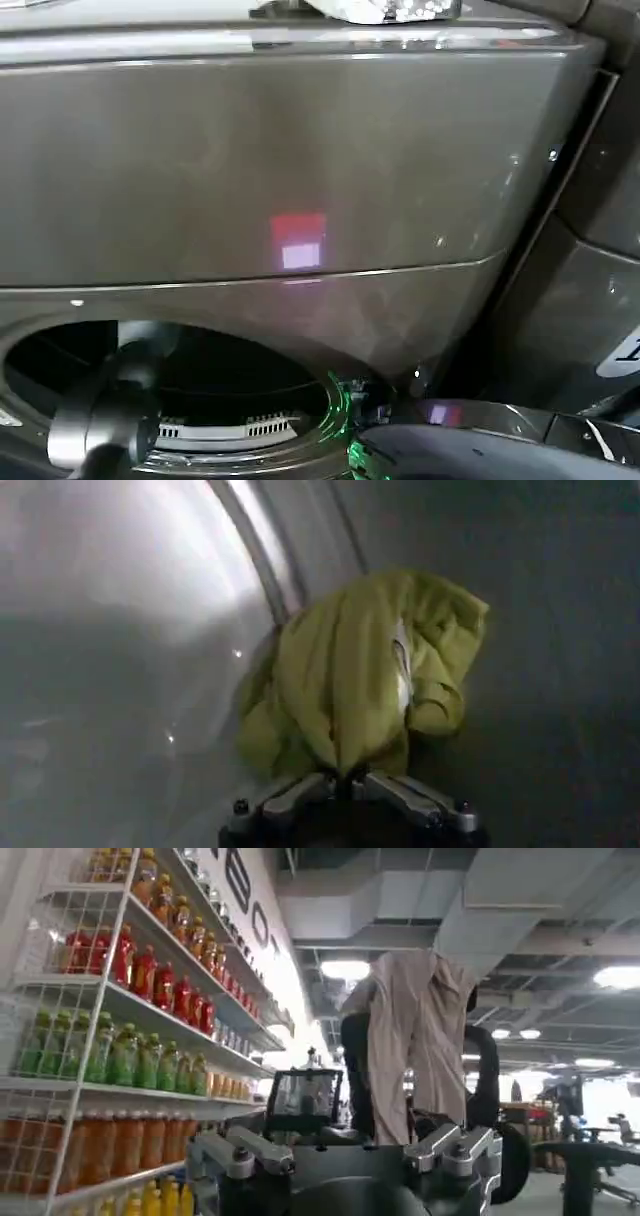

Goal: Grasp the clothes from the dryer.

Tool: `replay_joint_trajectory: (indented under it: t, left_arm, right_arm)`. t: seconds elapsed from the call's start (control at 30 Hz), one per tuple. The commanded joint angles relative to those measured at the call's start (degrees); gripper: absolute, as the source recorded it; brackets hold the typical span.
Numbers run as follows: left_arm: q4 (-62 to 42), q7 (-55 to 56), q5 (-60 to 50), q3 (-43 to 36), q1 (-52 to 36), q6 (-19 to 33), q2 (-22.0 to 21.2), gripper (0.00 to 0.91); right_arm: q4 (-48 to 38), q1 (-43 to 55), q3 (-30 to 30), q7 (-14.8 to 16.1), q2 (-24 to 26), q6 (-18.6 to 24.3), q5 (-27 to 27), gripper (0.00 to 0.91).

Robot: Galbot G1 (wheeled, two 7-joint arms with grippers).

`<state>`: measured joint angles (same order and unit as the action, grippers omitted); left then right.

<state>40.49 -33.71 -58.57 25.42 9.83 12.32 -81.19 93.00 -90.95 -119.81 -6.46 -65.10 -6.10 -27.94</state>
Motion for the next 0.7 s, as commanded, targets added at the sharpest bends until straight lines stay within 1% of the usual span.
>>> replay_joint_trajectory:
  t: [0.03,0.07,0.1,0.2,0.23,0.27,0.3,0.37,0.47,0.7]
  left_arm:
    - [22.07,19.33,27.20,-2.52,7.26,-20.89,-2.82,0.000]
    - [24.05,22.74,30.70,-1.85,7.84,-26.12,-3.85,0.000]
    - [25.95,24.03,33.41,-1.30,8.45,-28.79,-4.43,0.000]
    - [30.38,29.54,38.22,-1.05,11.14,-32.53,-5.87,0.000]
    - [31.78,30.95,42.35,-0.79,11.78,-33.76,-6.28,0.000]
    - [32.39,31.47,44.62,-0.50,12.34,-34.06,-6.94,0.000]
    - [33.20,31.87,45.78,-0.20,12.88,-34.53,-7.60,0.000]
    - [33.93,32.94,46.88,-0.07,13.24,-35.10,-8.30,0.000]
    - [34.29,33.91,50.16,-0.01,13.09,-35.82,-8.49,0.000]
    - [34.29,35.32,51.84,0.30,12.97,-35.87,-8.11,0.000]
  right_arm:
    - [0.72,0.09,0.40,-0.15,0.09,-0.60,-0.55,0.907]
    - [0.93,0.06,0.63,-0.11,-0.02,-0.87,-0.58,0.907]
    - [1.31,0.19,1.04,-0.44,-0.19,-0.77,-0.76,0.907]
    - [1.29,0.24,1.40,-0.32,-0.20,-0.20,-0.70,0.907]
    - [2.05,0.13,0.92,1.82,-0.45,-1.34,-1.01,0.907]
    - [2.82,-0.13,0.81,2.67,-0.74,-1.91,-1.78,0.907]
    - [3.39,0.06,0.85,1.84,-0.68,-2.80,-1.97,0.907]
    - [1.58,0.57,2.02,0.40,0.02,2.30,0.15,0.907]
    - [1.35,0.08,1.81,0.47,-0.30,1.99,0.75,0.907]
    - [0.79,0.08,1.49,0.41,-0.10,1.92,0.95,0.907]
